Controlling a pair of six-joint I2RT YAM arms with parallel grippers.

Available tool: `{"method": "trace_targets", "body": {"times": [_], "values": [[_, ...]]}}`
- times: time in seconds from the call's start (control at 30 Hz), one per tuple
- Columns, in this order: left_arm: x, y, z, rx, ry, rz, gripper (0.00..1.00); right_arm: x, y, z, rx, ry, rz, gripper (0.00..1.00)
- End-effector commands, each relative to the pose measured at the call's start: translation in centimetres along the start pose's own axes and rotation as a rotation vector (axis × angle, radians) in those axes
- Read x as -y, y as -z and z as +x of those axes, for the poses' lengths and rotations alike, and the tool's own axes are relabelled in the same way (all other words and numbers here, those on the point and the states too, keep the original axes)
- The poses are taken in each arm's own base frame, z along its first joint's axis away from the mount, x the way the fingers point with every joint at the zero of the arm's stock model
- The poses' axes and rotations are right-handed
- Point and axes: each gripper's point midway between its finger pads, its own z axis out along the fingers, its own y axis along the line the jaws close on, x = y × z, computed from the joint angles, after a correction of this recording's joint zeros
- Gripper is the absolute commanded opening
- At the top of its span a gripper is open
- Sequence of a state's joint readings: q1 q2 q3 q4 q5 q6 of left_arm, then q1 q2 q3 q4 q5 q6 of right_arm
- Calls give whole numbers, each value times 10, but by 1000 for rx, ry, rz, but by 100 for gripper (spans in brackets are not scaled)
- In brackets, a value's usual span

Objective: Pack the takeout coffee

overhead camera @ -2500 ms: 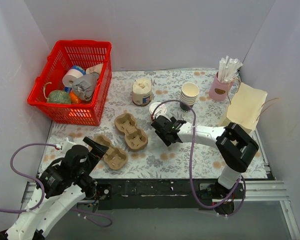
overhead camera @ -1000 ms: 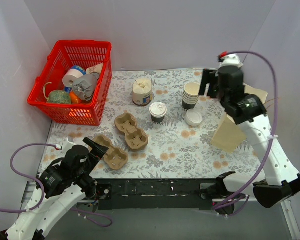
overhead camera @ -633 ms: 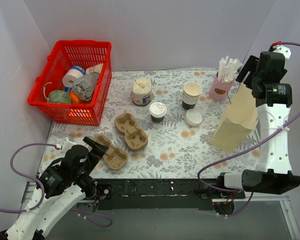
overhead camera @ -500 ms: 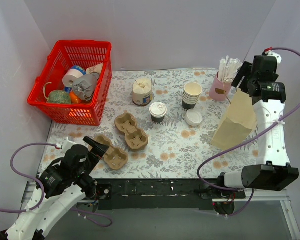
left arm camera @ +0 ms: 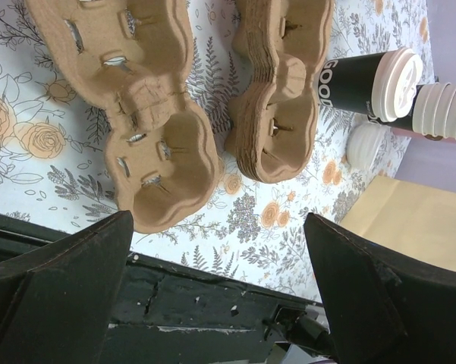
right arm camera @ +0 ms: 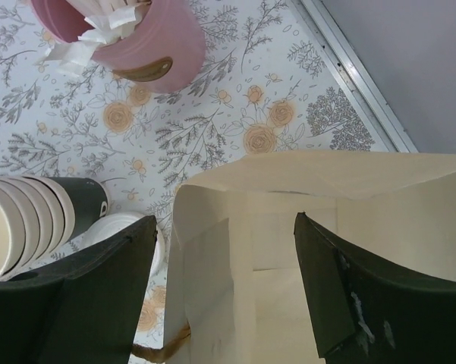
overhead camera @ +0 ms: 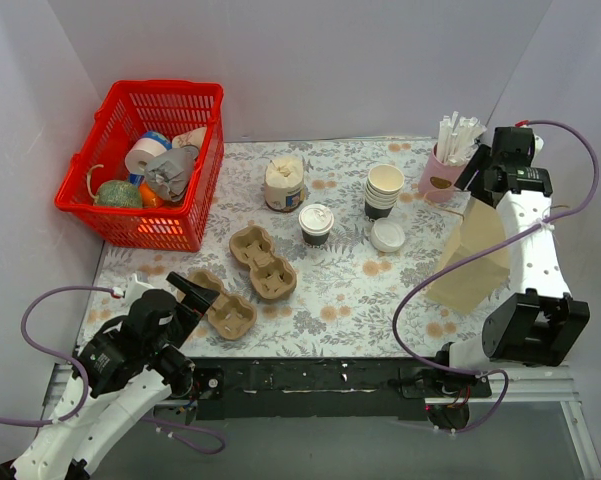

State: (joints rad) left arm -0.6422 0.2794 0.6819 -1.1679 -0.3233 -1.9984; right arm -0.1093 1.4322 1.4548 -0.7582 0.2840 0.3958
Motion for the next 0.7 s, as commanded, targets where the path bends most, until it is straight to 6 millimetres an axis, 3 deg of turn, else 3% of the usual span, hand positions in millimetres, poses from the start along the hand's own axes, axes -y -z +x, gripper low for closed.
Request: {"method": "trace_targets", "body": {"times": [0.0,0.1,0.33,0.6,0.67], "values": [[6,1,0,-2,46,14,98,-5,37,-41,159,-57,-51,81],[5,1,0,-3,46,11,98,-6,45,-44,169,-61,-66,77],[5,4,-2,1,49,21,98,-10,37,-20,97,-32,-105,67],[5,4,-2,3,54,25,98,-14,39,-17,73,-10,-129,30],[4,5,-2,3,54,26,98,-11,47,-23,101,-14,-121,11]]}}
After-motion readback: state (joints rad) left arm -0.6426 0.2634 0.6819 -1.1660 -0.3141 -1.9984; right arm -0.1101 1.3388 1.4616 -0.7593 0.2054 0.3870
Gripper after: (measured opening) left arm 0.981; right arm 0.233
